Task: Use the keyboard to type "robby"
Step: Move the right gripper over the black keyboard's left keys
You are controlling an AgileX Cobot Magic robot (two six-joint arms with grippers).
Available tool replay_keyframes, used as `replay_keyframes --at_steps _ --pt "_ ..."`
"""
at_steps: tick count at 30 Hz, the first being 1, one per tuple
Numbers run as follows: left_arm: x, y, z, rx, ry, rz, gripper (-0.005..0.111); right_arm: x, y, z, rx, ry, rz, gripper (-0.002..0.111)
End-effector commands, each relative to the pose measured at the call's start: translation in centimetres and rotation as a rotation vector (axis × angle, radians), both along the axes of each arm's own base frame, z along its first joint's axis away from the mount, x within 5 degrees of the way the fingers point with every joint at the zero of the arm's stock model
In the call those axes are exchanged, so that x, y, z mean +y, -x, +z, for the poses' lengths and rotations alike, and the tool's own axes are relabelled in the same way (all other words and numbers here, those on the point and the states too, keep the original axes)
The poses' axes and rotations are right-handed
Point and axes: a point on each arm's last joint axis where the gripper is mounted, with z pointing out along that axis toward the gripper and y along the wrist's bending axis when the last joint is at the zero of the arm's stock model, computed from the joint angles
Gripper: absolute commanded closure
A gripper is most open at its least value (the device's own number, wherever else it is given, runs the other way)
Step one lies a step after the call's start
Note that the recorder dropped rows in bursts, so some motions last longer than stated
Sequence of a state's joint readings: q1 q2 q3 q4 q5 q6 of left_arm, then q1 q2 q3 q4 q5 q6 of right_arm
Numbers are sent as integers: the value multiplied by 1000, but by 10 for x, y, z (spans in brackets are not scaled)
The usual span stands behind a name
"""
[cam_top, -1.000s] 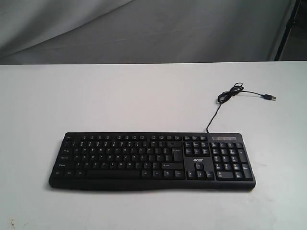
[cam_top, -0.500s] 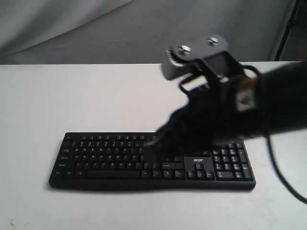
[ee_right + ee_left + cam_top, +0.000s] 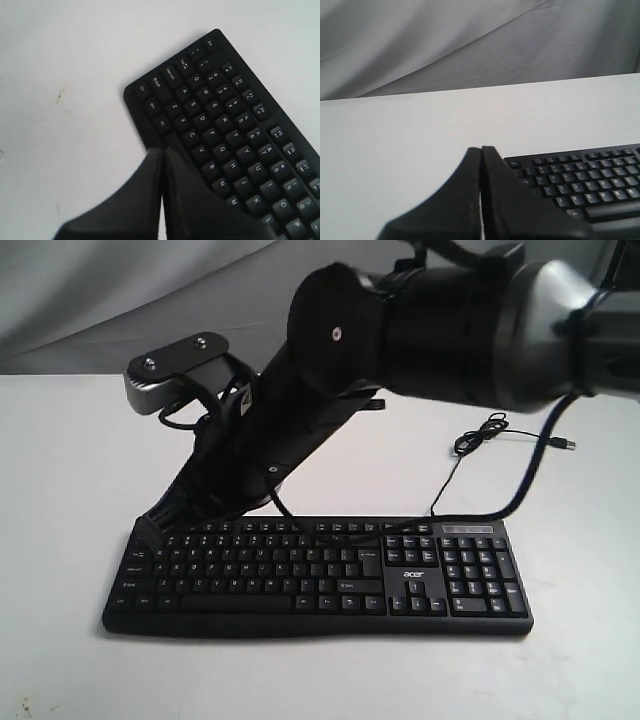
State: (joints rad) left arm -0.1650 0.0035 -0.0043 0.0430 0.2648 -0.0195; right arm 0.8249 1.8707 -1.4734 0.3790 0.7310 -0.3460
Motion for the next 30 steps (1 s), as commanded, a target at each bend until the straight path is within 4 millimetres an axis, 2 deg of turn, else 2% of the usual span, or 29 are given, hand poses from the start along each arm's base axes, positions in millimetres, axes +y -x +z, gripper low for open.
replay_keyframes --at_steps 1,6,11,13,26,30 --pt "0 0 -1 -7 -1 -6 107 10 -13 -19 -69 -3 -5 108" --pt "0 0 -1 -7 -1 -6 107 18 -26 -46 -108 -7 -37 108" --pt "0 0 -1 -7 -1 -6 107 25 -36 -84 -86 8 -71 108" --pt "0 0 -1 -7 -1 -6 107 27 -39 -93 -96 2 -84 108" --pt "0 0 -1 -7 -1 -6 107 26 -52 -118 -100 0 -139 108" --pt "0 0 -1 -7 -1 -6 107 26 -53 -121 -106 -3 -144 108"
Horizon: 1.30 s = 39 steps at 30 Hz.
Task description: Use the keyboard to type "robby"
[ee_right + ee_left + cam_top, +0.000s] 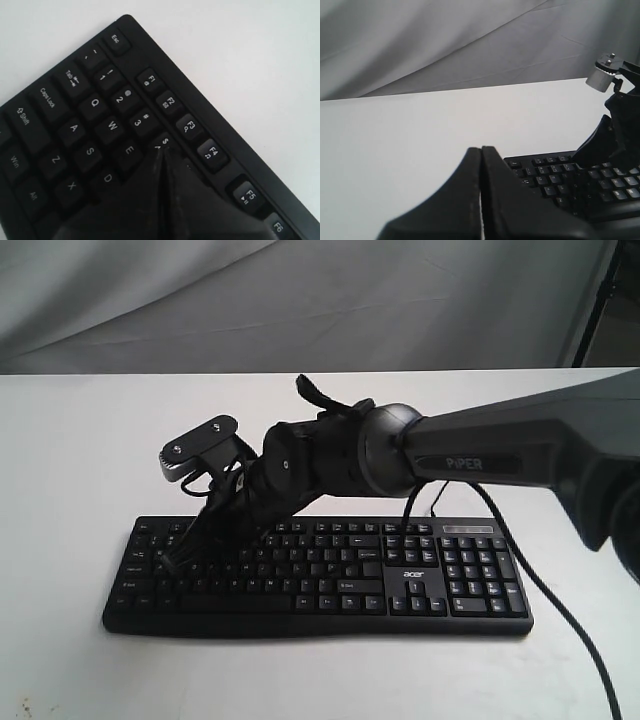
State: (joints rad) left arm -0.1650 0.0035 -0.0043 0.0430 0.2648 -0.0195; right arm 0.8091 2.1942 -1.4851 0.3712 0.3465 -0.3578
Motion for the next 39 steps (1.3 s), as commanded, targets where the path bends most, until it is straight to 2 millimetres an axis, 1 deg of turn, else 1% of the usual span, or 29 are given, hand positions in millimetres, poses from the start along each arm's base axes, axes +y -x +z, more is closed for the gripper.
replay_keyframes --at_steps 1,3,10,15,31,33,36,39 --pt "0 0 -1 -7 -1 -6 107 0 -4 2 -19 -19 -16 108" --pt "0 0 -1 -7 -1 -6 107 1 -4 -3 -13 -12 -14 108" --pt "0 0 -1 -7 -1 -6 107 2 -2 -3 -9 -10 -8 108" --pt "0 0 -1 -7 -1 -6 107 8 5 -3 -6 -8 11 108" --pt "0 0 -1 -7 -1 -6 107 6 4 -4 -6 5 20 108" --pt "0 0 -1 -7 -1 -6 107 6 4 -7 -5 13 23 108" --pt "0 0 -1 -7 -1 -6 107 5 4 -17 9 28 21 108" --pt "0 0 -1 -7 -1 -6 107 5 4 -19 13 32 21 108"
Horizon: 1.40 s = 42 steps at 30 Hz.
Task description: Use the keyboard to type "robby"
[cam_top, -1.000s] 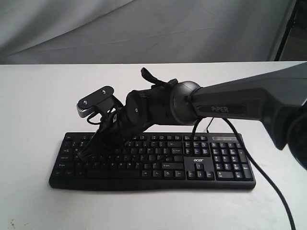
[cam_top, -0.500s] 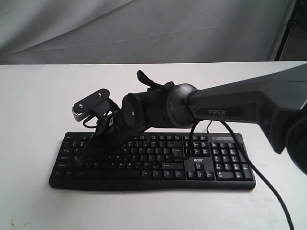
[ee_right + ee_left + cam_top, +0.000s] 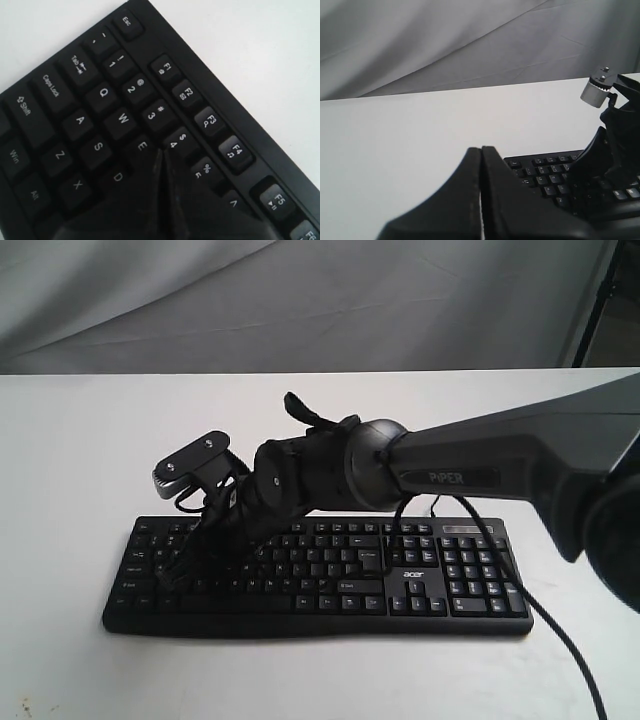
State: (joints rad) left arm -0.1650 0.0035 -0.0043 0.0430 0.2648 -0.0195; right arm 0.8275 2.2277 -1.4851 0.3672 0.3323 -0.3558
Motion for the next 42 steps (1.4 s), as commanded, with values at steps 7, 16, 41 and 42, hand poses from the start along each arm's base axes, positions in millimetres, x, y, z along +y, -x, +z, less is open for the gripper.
replay_keyframes --at_steps 7,16,41,42 --pt "0 0 -1 -7 -1 -6 107 -6 -5 14 -18 -2 2 108" --pt "0 0 -1 -7 -1 -6 107 -65 5 47 -6 -16 -120 108" --pt "0 0 -1 -7 -1 -6 107 -88 7 12 48 37 -185 108" --pt "0 0 -1 -7 -1 -6 107 -88 7 12 48 37 -185 108"
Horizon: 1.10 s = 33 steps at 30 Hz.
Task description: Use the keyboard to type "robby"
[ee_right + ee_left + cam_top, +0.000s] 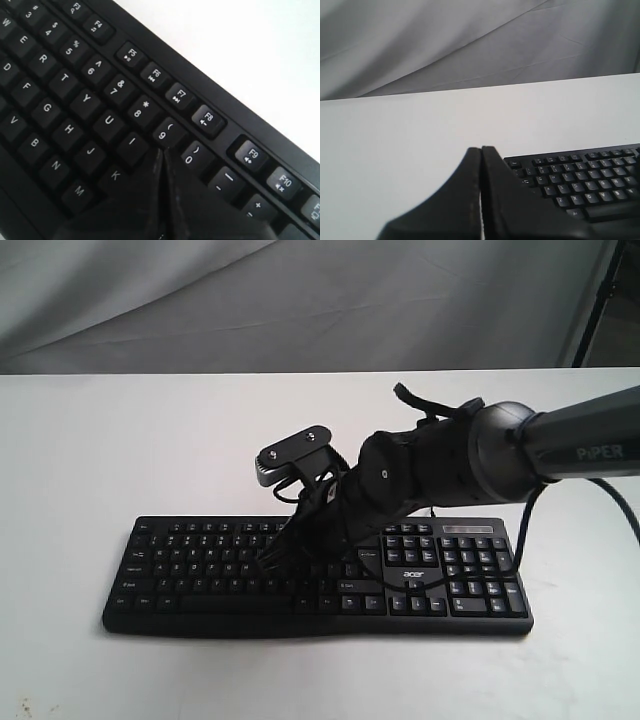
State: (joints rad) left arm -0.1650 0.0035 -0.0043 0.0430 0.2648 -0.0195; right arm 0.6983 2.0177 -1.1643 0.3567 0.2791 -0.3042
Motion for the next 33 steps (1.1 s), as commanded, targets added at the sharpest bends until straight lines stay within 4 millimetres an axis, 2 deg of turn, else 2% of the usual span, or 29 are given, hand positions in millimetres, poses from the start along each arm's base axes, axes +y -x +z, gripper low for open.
replay_keyframes --at_steps 1,10,13,17,22,26,33 --pt "0 0 -1 -7 -1 -6 107 -1 -1 0 -6 -3 -5 108" --pt "0 0 -1 -7 -1 -6 107 -1 0 -13 16 18 -1 108" --pt "0 0 -1 -7 -1 -6 107 -1 -1 -2 -10 4 4 108" --pt "0 0 -1 -7 -1 -6 107 2 1 23 -10 -10 33 108" --pt "0 0 -1 -7 -1 -6 107 35 10 43 -19 -18 141 108" --pt "0 0 -1 -7 -1 -6 107 55 19 37 -17 -27 177 108" --pt "0 0 -1 -7 -1 -6 107 59 20 17 15 -10 172 108"
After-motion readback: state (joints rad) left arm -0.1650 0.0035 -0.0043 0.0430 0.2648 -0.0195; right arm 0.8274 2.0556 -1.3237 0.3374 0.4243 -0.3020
